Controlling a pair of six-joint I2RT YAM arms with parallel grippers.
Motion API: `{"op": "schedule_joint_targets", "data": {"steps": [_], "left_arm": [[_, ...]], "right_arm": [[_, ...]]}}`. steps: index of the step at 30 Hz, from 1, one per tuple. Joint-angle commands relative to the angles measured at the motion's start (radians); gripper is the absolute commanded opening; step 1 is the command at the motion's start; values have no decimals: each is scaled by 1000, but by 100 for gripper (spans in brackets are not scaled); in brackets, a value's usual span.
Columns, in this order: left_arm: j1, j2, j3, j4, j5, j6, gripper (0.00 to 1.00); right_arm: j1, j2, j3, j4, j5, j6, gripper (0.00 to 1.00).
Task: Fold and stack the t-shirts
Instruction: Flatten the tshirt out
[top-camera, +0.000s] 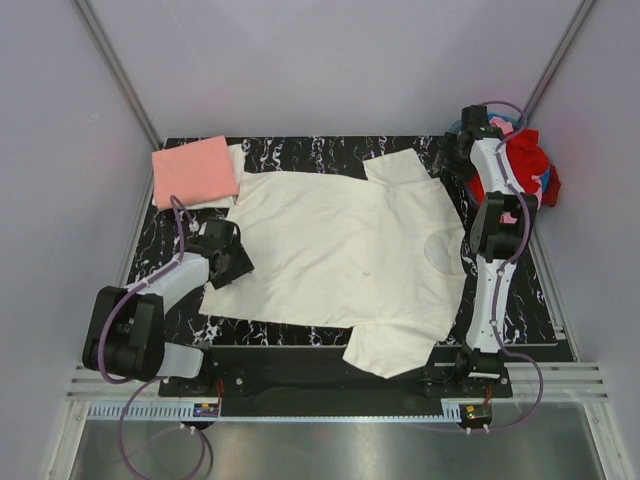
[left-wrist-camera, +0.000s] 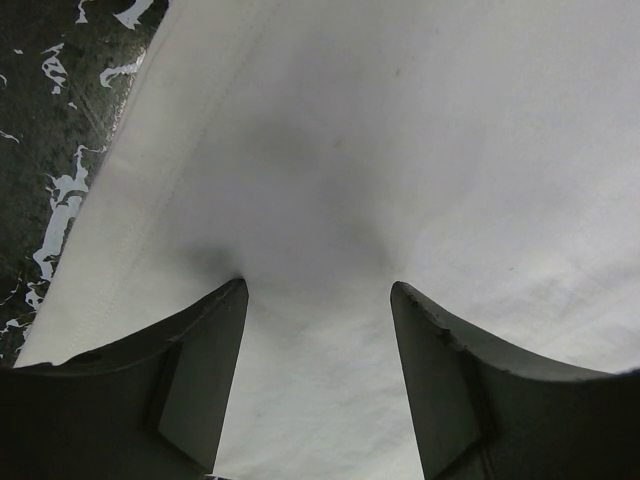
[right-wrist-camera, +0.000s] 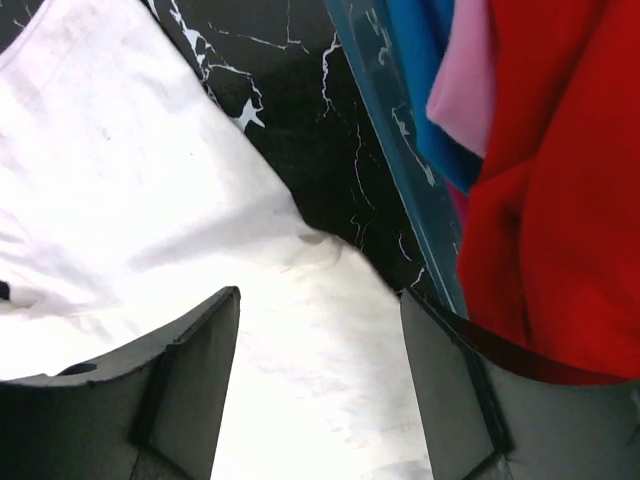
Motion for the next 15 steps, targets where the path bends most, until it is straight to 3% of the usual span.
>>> {"op": "schedule_joint_targets", "data": {"steps": [1,5,9,13,15], "left_arm": [[6,13,6,15,-29,-8,66],[4,4,6,28,-25,-5,66],[4,-36,-13,41,-12,3,66],[4,-116,-30,25,-3,-2,70],[4,-151,-35,20,5,0,72]], "right_arm": [[-15,-149,-37,32,-92,46,73],[51,-279,-146,41,-97,54,74],[174,-419,-336,52,1,63,75],[220,-560,-700,173,-46,145,76],[223,-591,-787,239,-59,184,76]]}}
